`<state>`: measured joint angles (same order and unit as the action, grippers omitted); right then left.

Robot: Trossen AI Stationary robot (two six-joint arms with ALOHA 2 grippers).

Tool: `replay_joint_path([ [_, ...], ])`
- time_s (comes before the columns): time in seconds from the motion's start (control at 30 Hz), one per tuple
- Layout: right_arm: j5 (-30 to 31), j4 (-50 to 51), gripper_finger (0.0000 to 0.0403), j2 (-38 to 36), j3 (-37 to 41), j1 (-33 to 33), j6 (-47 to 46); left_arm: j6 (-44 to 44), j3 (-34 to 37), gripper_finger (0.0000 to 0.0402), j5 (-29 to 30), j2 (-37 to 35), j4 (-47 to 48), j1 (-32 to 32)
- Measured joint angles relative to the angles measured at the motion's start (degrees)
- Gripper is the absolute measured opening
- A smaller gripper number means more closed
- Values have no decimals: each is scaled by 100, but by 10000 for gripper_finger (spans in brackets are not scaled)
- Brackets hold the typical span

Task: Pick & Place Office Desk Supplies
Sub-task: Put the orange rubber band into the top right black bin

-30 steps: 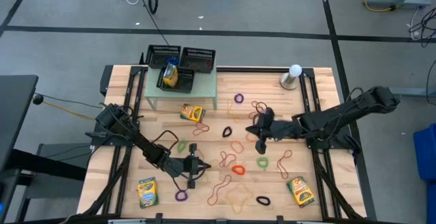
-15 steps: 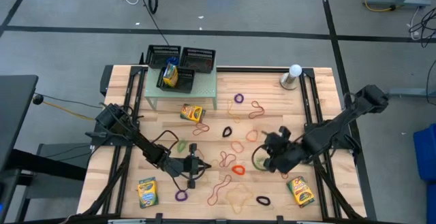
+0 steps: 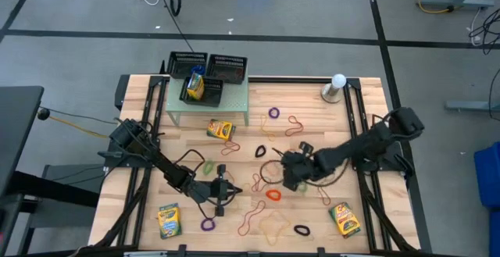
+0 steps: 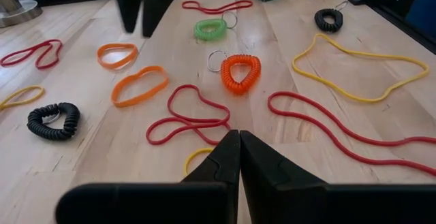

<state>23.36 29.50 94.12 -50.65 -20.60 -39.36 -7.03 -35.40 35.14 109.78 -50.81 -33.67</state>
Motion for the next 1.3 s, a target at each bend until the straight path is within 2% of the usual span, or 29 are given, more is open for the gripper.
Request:
replay_joint_path([
  [0.2,-217,-79,116,307,2,511,392,-50,0,14,-201,0,1,0],
  [0.43,-478,-383,96,527,2,805,574,-91,60,14,-425,0,-59,-13],
  [0.6,-742,-497,51,521,2,891,701,-106,587,14,-437,0,-1051,-13],
  [0.73,-764,-514,8,521,2,896,842,3,1159,14,-329,0,-2360,-7],
  [0.87,-837,-493,13,488,4,896,880,254,1542,14,11,-2,-3150,-7],
  [1.07,-851,-493,4,271,-11,896,979,396,1696,14,522,-2,-3298,0],
  [1.3,-633,-400,3,-388,-182,896,1184,499,1694,14,590,-2,-3256,0],
])
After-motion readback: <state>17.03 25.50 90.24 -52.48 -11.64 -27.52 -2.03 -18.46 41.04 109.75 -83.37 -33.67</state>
